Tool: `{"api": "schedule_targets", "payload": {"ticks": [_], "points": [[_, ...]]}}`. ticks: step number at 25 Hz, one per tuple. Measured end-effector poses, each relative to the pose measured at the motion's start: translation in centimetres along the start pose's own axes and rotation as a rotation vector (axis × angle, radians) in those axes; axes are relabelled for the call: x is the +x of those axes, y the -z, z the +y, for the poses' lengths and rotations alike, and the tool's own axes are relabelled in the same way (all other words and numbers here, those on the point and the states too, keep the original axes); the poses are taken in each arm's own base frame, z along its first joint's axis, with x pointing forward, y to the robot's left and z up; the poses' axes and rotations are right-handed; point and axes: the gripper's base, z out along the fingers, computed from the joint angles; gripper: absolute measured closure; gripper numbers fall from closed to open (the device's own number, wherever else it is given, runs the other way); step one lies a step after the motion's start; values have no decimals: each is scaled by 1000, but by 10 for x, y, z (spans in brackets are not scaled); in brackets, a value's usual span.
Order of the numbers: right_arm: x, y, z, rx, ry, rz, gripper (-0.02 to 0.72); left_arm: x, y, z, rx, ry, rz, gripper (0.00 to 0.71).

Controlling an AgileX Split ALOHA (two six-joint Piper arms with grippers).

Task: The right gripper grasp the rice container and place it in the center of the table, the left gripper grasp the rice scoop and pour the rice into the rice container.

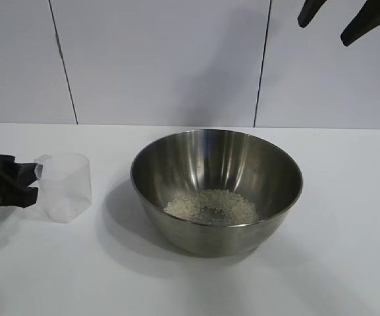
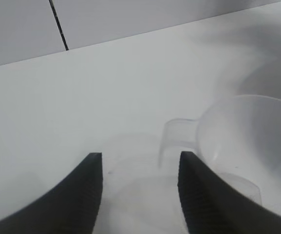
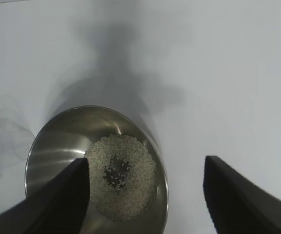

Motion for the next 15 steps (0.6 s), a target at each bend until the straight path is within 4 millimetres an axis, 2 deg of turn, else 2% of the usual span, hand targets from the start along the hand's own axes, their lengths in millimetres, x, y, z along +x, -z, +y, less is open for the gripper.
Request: {"api": "schedule_targets", "payload": {"ticks": [5,8,12,15], "points": [[0,0,0,0,0,-4,240,11,11,2,-51,25,59,337],[0,0,0,0,0,-4,240,10,14,5,-86,57,60,336],[0,0,0,0,0,-4,240,-4,18,13,-153,123,9,336],[0,0,0,0,0,-4,240,-22,23,17,-172,190,-64,336]]}}
